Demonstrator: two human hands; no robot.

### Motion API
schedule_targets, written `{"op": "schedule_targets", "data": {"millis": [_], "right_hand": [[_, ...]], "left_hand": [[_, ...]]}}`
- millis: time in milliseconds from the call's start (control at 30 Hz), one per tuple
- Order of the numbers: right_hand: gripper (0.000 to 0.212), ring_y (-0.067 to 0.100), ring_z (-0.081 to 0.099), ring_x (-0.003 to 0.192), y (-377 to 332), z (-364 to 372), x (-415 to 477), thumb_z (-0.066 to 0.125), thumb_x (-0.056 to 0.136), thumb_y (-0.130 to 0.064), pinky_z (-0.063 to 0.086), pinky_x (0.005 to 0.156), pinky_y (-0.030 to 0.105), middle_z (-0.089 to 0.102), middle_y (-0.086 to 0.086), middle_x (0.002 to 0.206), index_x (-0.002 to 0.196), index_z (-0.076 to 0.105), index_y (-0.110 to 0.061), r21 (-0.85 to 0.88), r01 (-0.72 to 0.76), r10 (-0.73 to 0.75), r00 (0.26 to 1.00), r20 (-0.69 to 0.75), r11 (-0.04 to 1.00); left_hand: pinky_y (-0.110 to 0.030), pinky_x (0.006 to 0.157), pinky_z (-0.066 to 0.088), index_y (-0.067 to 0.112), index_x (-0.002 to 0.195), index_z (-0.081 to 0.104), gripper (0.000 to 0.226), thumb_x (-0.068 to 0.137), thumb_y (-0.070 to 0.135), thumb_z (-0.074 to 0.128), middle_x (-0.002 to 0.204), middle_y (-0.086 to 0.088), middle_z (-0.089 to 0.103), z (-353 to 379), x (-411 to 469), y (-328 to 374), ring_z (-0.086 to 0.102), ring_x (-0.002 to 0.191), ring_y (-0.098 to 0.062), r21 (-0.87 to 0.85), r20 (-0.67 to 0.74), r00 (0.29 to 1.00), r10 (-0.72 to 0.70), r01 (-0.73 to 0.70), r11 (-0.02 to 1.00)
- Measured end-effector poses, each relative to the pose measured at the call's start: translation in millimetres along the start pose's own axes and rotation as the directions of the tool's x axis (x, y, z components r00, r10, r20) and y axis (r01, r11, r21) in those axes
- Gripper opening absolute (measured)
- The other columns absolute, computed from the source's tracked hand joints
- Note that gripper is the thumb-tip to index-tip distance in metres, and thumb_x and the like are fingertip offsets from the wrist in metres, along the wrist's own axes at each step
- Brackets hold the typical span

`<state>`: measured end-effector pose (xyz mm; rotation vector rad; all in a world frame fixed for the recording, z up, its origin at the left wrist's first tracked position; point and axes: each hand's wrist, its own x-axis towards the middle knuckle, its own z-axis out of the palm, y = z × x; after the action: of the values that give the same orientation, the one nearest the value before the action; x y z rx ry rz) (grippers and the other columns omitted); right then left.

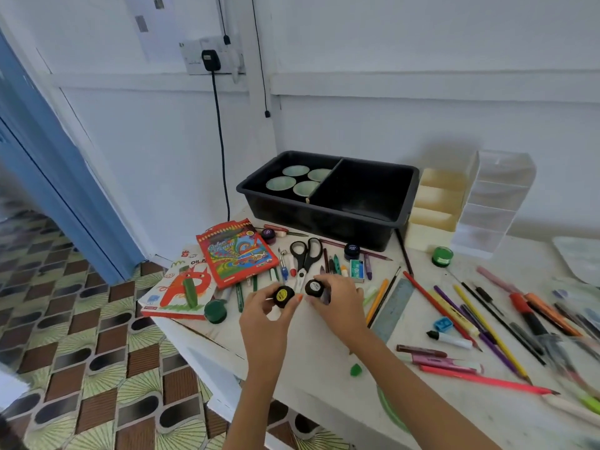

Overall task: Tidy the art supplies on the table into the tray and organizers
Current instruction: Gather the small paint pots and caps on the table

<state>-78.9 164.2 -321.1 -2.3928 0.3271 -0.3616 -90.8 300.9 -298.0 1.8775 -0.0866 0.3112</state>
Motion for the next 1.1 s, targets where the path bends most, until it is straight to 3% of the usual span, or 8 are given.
{"op": "schedule_targets", "data": {"millis": [100, 167, 267, 500, 667, 800, 967, 1100], "right_hand": [[0.032, 0.011, 0.052, 0.102, 4.7, -17.6, -10.9, 0.073, 0.079, -0.031, 0.046, 0.092, 0.035, 0.061, -0.008, 0.101, 0.108, 0.062, -0.023, 0.218, -0.044, 0.062, 0.995, -0.076, 0.975], [0.032, 0.008, 0.055, 0.097, 10.4, -35.2, -21.1, 0.075, 0.078, -0.029, 0.047, 0.085, 0.023, 0.06, -0.009, 0.099, 0.106, 0.058, -0.024, 0.311, -0.087, 0.123, 0.988, -0.098, 0.946], [0.033, -0.001, 0.057, 0.087, 23.0, -67.3, -41.7, 0.075, 0.078, -0.025, 0.042, 0.069, 0.005, 0.062, -0.01, 0.093, 0.103, 0.054, -0.023, 0.395, -0.104, 0.162, 0.98, -0.115, 0.913], [0.031, -0.002, 0.061, 0.084, 62.6, -138.4, -103.9, 0.072, 0.082, -0.019, 0.045, 0.067, 0.005, 0.065, -0.007, 0.093, 0.109, 0.056, -0.02, 0.526, -0.137, 0.284, 0.936, -0.21, 0.84], [0.026, 0.002, 0.064, 0.083, 94.5, -175.9, -148.3, 0.076, 0.077, -0.022, 0.051, 0.071, 0.013, 0.068, -0.009, 0.091, 0.1, 0.065, -0.021, 0.423, -0.169, 0.306, 0.91, -0.28, 0.89], [0.028, -0.003, 0.058, 0.083, 120.1, -201.3, -183.7, 0.077, 0.077, -0.02, 0.043, 0.071, 0.004, 0.065, -0.007, 0.094, 0.101, 0.064, -0.021, 0.293, -0.173, 0.276, 0.891, -0.36, 0.94], [0.039, -0.004, 0.057, 0.088, 142.2, -225.1, -217.7, 0.078, 0.075, -0.024, 0.041, 0.075, 0.003, 0.064, -0.009, 0.101, 0.111, 0.063, -0.022, 0.172, -0.223, 0.27, 0.902, -0.337, 0.96], [0.044, 0.002, 0.056, 0.096, 146.0, -224.8, -233.7, 0.079, 0.074, -0.026, 0.043, 0.082, 0.008, 0.06, -0.013, 0.1, 0.114, 0.062, -0.021, 0.081, -0.234, 0.247, 0.923, -0.294, 0.969]], "left_hand": [[-0.011, 0.075, 0.044, 0.023, 0.099, 0.064, 0.027, 0.076, 0.025, 0.077, 0.094, 0.011, 0.063, 7.7, -10.9, 7.0, 0.058, 0.088, -0.004, -0.056, 0.021, 0.999, 0.032, -0.031, 0.998], [-0.015, 0.076, 0.047, 0.023, 0.097, 0.064, 0.024, 0.077, 0.025, 0.076, 0.09, 0.012, 0.065, 16.1, -19.4, 13.8, 0.06, 0.086, -0.007, -0.092, 0.041, 0.998, 0.043, -0.039, 0.995], [-0.011, 0.073, 0.047, 0.021, 0.099, 0.064, 0.023, 0.079, 0.023, 0.075, 0.089, 0.013, 0.066, 32.8, -36.2, 28.4, 0.062, 0.083, -0.007, -0.149, 0.085, 0.995, 0.044, -0.032, 0.988], [-0.014, 0.078, 0.049, 0.023, 0.108, 0.061, 0.031, 0.079, 0.024, 0.074, 0.094, 0.01, 0.066, 80.5, -94.6, 66.4, 0.062, 0.088, -0.005, -0.211, 0.242, 0.966, 0.084, -0.032, 0.977], [-0.009, 0.076, 0.047, 0.018, 0.107, 0.064, 0.033, 0.076, 0.022, 0.077, 0.093, 0.006, 0.066, 109.0, -139.1, 86.3, 0.063, 0.089, -0.006, -0.235, 0.362, 0.915, 0.178, -0.095, 0.967], [-0.014, 0.077, 0.048, 0.025, 0.103, 0.064, 0.03, 0.077, 0.018, 0.077, 0.096, 0.007, 0.063, 126.2, -171.6, 94.7, 0.061, 0.088, -0.003, -0.282, 0.42, 0.871, 0.255, -0.142, 0.949], [-0.012, 0.079, 0.044, 0.024, 0.098, 0.065, 0.025, 0.077, 0.021, 0.077, 0.094, 0.013, 0.064, 141.1, -199.0, 94.7, 0.058, 0.092, -0.002, -0.286, 0.476, 0.809, 0.345, -0.229, 0.93], [-0.012, 0.078, 0.042, 0.032, 0.098, 0.063, 0.026, 0.078, 0.021, 0.076, 0.093, 0.018, 0.064, 146.0, -213.2, 84.4, 0.057, 0.093, 0.0, -0.264, 0.497, 0.812, 0.306, -0.195, 0.945]]}}
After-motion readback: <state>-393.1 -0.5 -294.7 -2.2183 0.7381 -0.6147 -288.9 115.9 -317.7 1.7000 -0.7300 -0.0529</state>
